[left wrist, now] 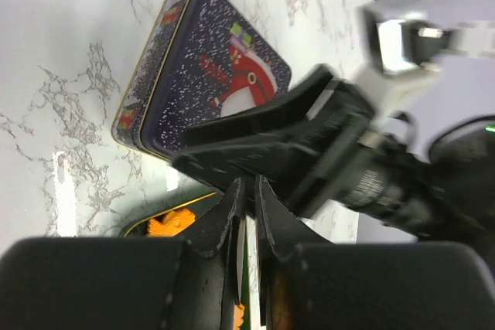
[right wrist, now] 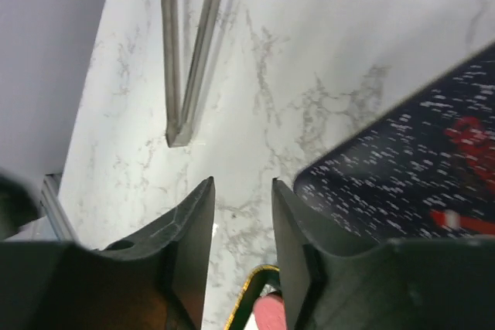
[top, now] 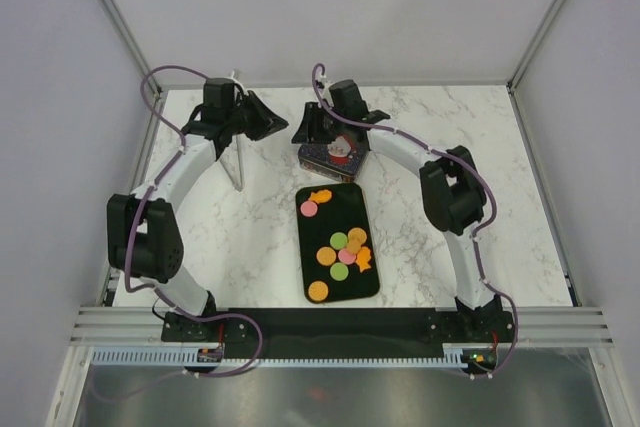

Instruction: Pack the cookies

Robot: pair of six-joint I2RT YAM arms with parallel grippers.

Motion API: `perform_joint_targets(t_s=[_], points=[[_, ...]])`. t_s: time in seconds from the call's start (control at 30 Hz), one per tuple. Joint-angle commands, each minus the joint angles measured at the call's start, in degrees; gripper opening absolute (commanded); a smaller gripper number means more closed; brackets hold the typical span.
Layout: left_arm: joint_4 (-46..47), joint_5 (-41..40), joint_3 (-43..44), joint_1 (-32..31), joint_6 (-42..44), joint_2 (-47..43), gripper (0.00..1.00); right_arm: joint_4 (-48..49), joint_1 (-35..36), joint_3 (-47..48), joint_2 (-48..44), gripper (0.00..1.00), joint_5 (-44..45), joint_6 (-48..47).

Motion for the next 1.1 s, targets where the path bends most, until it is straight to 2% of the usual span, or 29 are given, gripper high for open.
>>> perform_joint_targets(t_s=[0.0,0.03,0.07,0.17,0.27,0.43,0.77,0.9,1.07], points=[[-1.02,-1.03,0.41,1.53,3.24,-7.88,0.16,7.12,1.25,3.89,5.03,0.42,-3.39,5.01],[-1.28,-1.12,0.41,1.62,3.50,-8.68,0.17,8.61,1.43,5.29,6.35,0.37,-3.39,5.55],[-1.55,-1.21,0.67,1.71,3.77,-9.39,0.17,8.54,1.78,6.26,7.76,0.28,-3.04,5.72],[-2.52,-0.34,1.11,2.15,4.21,-10.18,0.18,4.51,2.92,12.15,15.49,0.10,-1.20,5.73],[-2.69,0.11,1.20,2.41,4.47,-9.83,0.18,0.81,3.01,13.75,21.74,0.03,0.39,6.16],[-2.61,0.55,1.11,2.59,4.74,-8.96,0.17,3.88,3.27,7.33,19.64,0.03,2.67,5.73],[-2.34,1.51,2.17,2.94,4.91,-9.48,0.17,14.33,1.52,9.88,9.29,0.03,-2.94,6.69],[-1.90,1.95,2.17,3.11,5.09,-10.36,0.18,21.61,-0.06,8.04,4.71,0.04,-5.40,9.32],[-1.90,2.66,2.34,3.38,5.09,-10.97,0.18,24.97,-1.47,3.47,-1.35,0.04,-5.06,11.52]])
